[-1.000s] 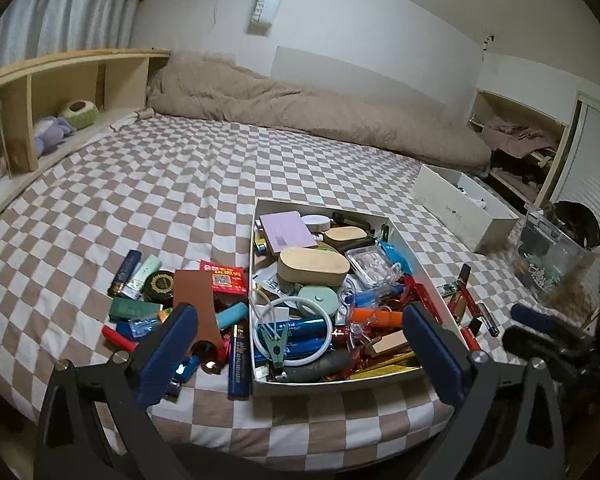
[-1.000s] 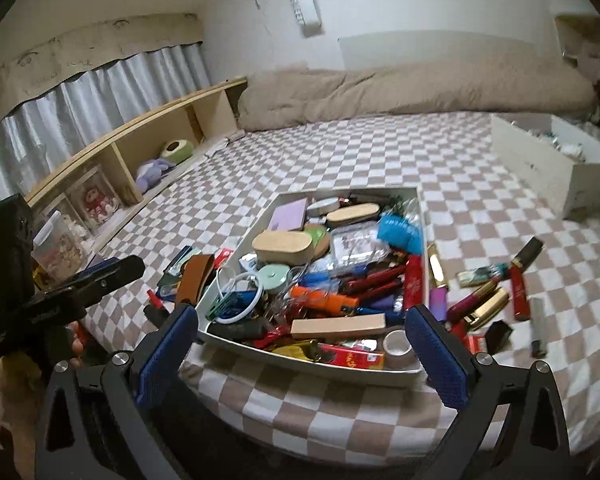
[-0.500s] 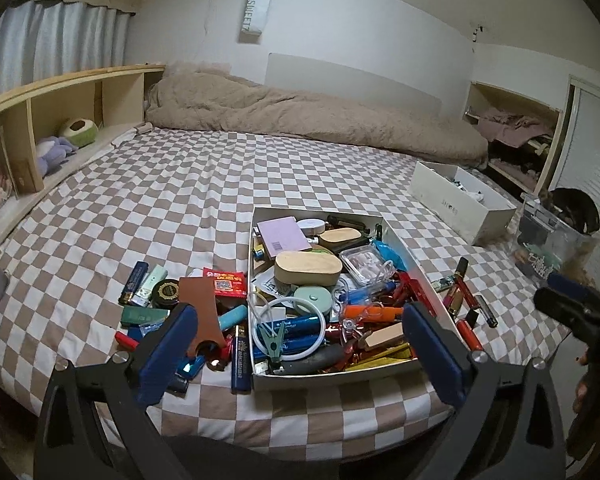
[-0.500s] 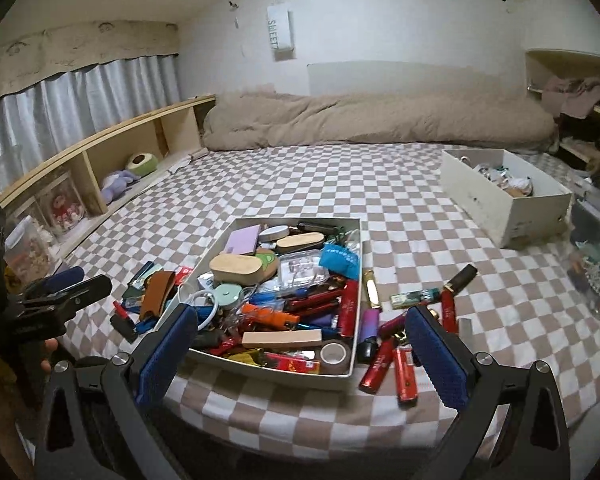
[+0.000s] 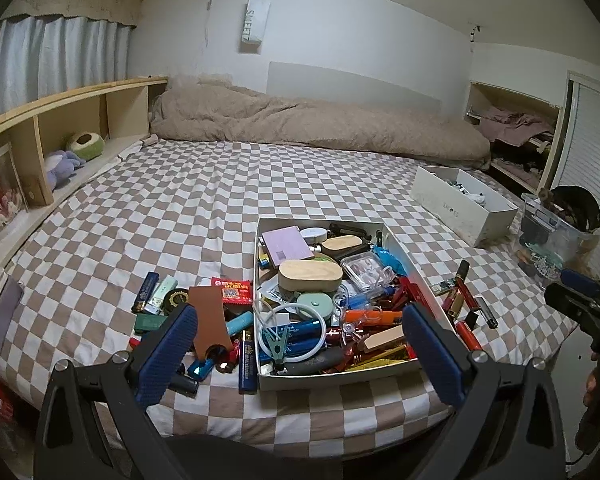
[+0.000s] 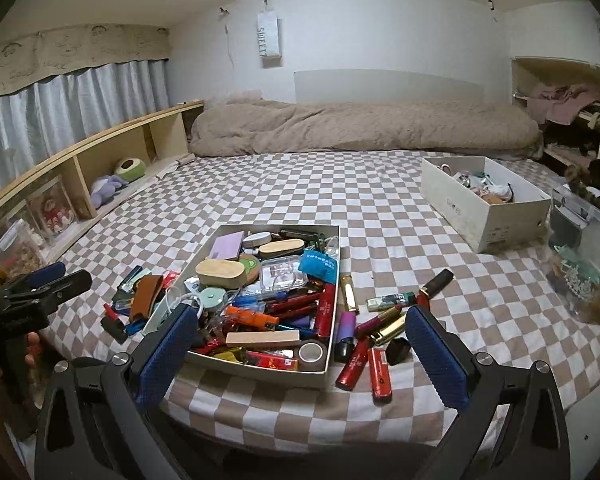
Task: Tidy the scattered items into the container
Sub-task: 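Pull both tools back from the tray toward the scattered items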
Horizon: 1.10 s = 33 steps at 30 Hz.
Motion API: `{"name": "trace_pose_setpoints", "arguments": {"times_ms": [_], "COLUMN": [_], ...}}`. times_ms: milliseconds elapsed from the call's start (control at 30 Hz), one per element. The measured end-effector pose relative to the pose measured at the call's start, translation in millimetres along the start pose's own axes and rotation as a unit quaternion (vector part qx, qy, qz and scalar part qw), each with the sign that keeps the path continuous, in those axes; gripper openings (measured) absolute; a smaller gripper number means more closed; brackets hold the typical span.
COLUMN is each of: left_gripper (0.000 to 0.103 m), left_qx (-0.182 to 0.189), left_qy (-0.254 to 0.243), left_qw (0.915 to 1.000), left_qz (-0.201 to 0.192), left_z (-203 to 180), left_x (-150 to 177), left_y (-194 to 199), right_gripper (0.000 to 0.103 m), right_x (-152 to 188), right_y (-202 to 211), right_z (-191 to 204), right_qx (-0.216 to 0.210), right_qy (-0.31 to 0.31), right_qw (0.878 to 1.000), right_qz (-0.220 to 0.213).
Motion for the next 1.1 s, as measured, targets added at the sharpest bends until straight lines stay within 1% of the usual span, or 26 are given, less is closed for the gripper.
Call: {"name": "trace_pose_setpoints", "arguments": {"times_ms": [333, 600, 767, 1000, 1100], "left_gripper": [0.103, 0.103, 0.103, 0.103, 0.103], "left_qx": [-0.01, -0.025, -0.028, -0.016, -0.038], "left_qy": [-0.001, -0.003, 0.002, 0.027, 0.033], "left_qw": [0.9999, 0.9997, 0.9996, 0.9994, 0.9987], "left_qz": [-0.002, -0.004, -0.005, -0.011, -0.011], "left_z": [4.2, 11.2, 18.4, 40.8, 57.3], "left_x": [-2.5, -5.9, -8.7, -13.4, -13.1], "left_y": [7.0, 10.4, 9.9, 8.6, 7.8], "right_gripper": [0.103, 0.103, 0.103, 0.103, 0.103], "right_x": [-1.2, -7.3, -13.2, -24.6, -27.3], "right_y": [2.6, 4.2, 4.0, -0.4, -6.7], "right_z": [0.7, 0.6, -1.3, -9.9, -20.5], "right_qx": [0.006, 0.009, 0.011, 0.02, 0.037], "right_qy": [0.005, 0.006, 0.007, 0.019, 0.025], "right_qw": [1.0, 1.0, 1.0, 1.0, 0.999], "right_qz": [0.001, -0.002, -0.003, -0.006, -0.001]}}
Point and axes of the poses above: each gripper's, at about its wrist camera, not at the fingertips, and y roughly against the way its jaws point, z to its left, x to its underside, the point moved 3 cm from there along -y, roughly the way its jaws point, and after that the axes turned 12 degrees about -y, right-handed, at the moved point
